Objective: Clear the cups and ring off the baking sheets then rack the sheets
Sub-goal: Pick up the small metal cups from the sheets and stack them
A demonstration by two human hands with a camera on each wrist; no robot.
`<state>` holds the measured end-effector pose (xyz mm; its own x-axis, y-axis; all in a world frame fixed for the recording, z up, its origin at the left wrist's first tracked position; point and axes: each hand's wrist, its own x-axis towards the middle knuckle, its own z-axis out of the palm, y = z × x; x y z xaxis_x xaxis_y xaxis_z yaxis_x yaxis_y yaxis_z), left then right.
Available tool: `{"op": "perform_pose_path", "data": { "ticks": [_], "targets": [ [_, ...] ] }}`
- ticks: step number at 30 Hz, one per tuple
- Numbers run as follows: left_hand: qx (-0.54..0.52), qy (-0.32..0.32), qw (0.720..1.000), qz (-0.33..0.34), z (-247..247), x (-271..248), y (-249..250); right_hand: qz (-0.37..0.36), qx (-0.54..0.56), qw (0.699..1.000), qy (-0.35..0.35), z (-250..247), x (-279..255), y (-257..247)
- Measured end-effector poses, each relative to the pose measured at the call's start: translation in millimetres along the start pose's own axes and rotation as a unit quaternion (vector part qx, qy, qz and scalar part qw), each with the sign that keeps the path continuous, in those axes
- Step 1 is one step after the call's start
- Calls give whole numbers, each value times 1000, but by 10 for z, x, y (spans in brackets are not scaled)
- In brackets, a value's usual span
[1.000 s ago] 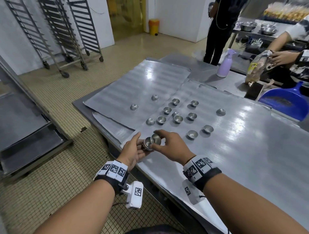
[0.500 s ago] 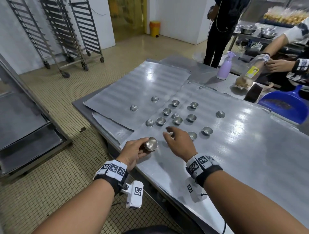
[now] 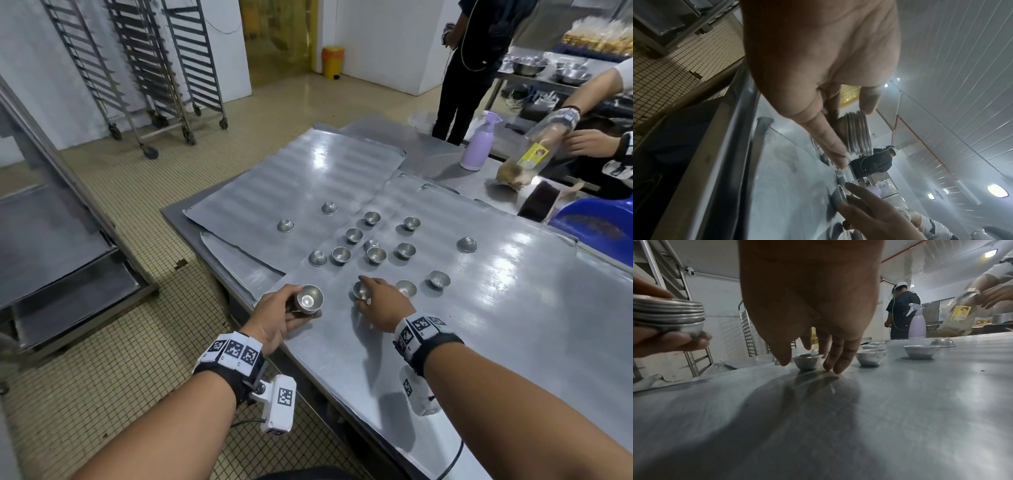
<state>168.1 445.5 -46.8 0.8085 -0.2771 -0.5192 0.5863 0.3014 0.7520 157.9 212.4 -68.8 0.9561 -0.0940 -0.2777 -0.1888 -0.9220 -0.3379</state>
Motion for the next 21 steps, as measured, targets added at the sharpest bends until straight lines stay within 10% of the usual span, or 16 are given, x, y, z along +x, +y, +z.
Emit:
{"op": "perform_pose_path", "data": {
  "ticks": [21],
  "targets": [
    [15, 23, 998, -58, 79, 243, 11, -2, 117, 992, 52, -99, -1, -60]
  ]
}}
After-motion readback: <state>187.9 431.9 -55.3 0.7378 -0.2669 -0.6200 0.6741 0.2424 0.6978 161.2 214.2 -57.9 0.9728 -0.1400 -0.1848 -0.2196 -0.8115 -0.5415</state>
